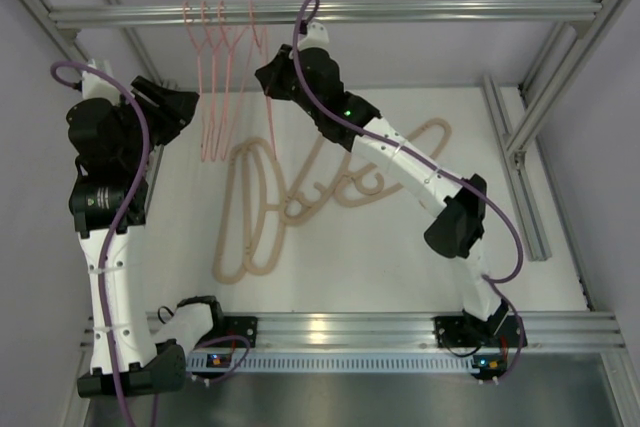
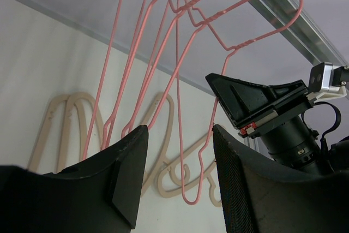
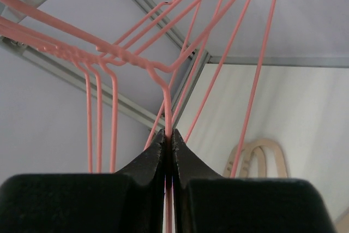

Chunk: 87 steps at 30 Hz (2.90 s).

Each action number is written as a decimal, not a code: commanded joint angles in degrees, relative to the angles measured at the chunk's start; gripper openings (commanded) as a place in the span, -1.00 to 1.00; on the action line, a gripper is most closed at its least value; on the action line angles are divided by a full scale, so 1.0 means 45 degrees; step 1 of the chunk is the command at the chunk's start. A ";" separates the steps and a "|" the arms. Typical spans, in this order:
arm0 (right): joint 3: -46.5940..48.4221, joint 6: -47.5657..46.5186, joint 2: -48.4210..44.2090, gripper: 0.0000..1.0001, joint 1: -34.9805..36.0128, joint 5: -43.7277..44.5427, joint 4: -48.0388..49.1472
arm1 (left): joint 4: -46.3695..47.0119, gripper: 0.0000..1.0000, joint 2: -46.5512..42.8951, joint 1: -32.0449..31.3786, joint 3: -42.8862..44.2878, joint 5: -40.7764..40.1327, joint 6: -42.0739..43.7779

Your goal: Organize the hangers

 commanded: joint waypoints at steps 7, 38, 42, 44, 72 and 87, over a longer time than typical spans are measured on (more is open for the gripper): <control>0.1080 -0.0154 0.0321 -1.00 0.0241 0.0125 0.0823 | 0.0250 0.11 -0.0007 0.0001 0.0353 0.0082 0.0132; -0.0441 -0.0369 -0.0575 -0.10 0.0554 -0.0267 0.1722 | 0.0250 0.12 -0.0183 0.0001 -0.0096 -0.0094 0.0269; -0.1262 -0.0408 -0.1240 0.05 0.0612 -0.0149 0.1917 | 0.0250 0.12 -0.0261 0.0001 -0.0194 -0.0094 0.0288; -0.1613 -0.0428 -0.1552 0.11 0.0632 -0.0168 0.1995 | 0.0250 0.12 -0.0319 0.0001 -0.0252 -0.0093 0.0289; -1.4326 0.0450 -1.5141 0.64 -0.0616 0.7798 -0.0560 | -0.0082 0.35 0.3954 -1.5072 0.2832 -1.2102 0.5581; -1.6420 0.0568 -2.0968 0.74 -0.1125 1.0164 -0.3903 | 0.1461 0.42 1.0439 -1.4727 0.2325 -0.8241 0.5698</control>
